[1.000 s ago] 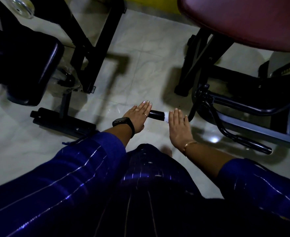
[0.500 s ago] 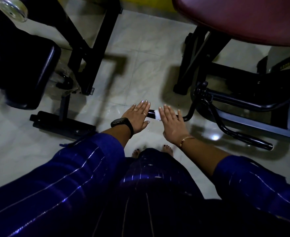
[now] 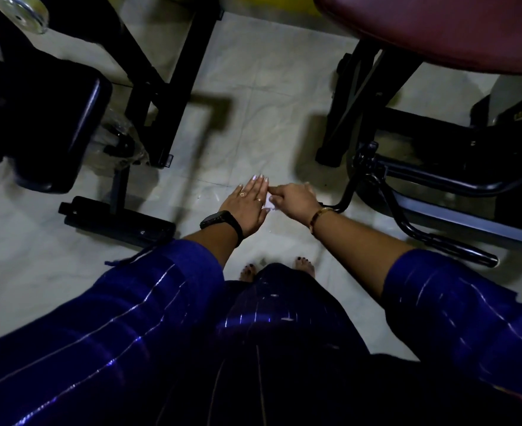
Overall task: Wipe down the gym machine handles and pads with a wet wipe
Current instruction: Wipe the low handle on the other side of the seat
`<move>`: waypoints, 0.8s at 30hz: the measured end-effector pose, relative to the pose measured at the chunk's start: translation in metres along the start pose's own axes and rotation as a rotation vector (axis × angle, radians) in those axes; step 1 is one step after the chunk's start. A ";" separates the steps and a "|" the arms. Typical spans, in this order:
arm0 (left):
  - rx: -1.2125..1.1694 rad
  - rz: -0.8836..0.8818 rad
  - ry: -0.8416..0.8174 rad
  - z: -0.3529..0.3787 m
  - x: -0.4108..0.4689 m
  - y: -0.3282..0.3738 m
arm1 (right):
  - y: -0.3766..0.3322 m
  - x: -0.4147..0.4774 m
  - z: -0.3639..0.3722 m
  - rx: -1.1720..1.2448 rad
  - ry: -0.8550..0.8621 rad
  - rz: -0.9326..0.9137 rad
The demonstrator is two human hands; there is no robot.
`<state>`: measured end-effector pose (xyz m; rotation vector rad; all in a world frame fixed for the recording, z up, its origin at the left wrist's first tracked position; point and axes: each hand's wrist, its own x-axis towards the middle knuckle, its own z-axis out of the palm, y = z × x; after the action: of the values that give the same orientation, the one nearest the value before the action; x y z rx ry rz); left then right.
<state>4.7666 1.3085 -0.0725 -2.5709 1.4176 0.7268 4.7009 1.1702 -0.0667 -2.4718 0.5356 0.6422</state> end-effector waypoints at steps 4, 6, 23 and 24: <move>0.001 0.010 0.003 0.000 0.000 -0.003 | 0.014 -0.022 0.019 0.006 0.192 -0.093; -0.003 0.004 0.004 0.001 -0.001 -0.003 | 0.019 -0.033 0.031 -0.099 0.292 -0.185; 0.050 0.012 -0.027 -0.002 0.000 -0.005 | 0.010 -0.029 0.036 -0.070 0.411 -0.018; 0.062 0.012 -0.031 -0.003 0.000 -0.006 | 0.007 -0.027 0.034 -0.074 0.356 -0.010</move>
<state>4.7721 1.3106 -0.0709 -2.4969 1.4240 0.7094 4.6647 1.1911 -0.0807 -2.6722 0.6403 0.2186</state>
